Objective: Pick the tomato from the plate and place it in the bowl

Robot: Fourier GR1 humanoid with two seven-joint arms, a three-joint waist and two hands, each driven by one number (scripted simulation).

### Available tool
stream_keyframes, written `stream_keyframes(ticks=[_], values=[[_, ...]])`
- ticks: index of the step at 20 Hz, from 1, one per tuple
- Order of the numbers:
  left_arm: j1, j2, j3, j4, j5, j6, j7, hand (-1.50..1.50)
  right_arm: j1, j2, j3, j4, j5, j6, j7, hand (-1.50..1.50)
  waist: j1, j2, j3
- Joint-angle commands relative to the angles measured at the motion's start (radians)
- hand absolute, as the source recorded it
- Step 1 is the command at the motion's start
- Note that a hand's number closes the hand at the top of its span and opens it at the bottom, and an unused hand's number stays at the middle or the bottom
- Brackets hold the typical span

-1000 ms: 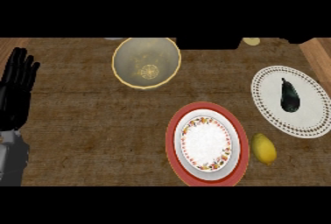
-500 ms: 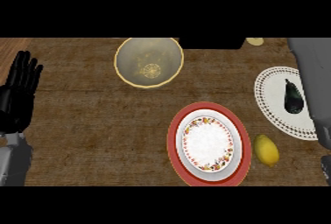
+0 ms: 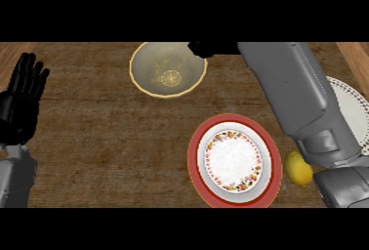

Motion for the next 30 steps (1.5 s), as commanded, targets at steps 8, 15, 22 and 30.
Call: stream_keyframes(ticks=[8,15,22,30], values=[[0.022,-0.024,-0.02,-0.033,-0.002,-0.005,-0.007,0.0,0.006,0.134,0.097,0.33,0.163,-0.291,-0.028,1.5,0.025,0.006,0.0],[0.013,-0.017,-0.027,-0.04,0.003,-0.02,0.009,0.0,0.03,0.136,-0.026,0.463,0.029,-0.405,-0.05,-1.5,0.045,0.014,0.001],[-0.041,-0.016,-0.023,0.006,-0.007,-0.009,0.002,0.0,0.044,0.136,-0.133,0.457,-0.126,-0.54,-0.232,-1.5,0.06,0.021,0.002],[-0.052,-0.045,-0.052,-0.03,-0.042,0.046,0.049,0.0,0.04,0.041,-0.273,0.436,-0.216,-0.67,-0.329,-1.5,0.026,0.015,0.002]])
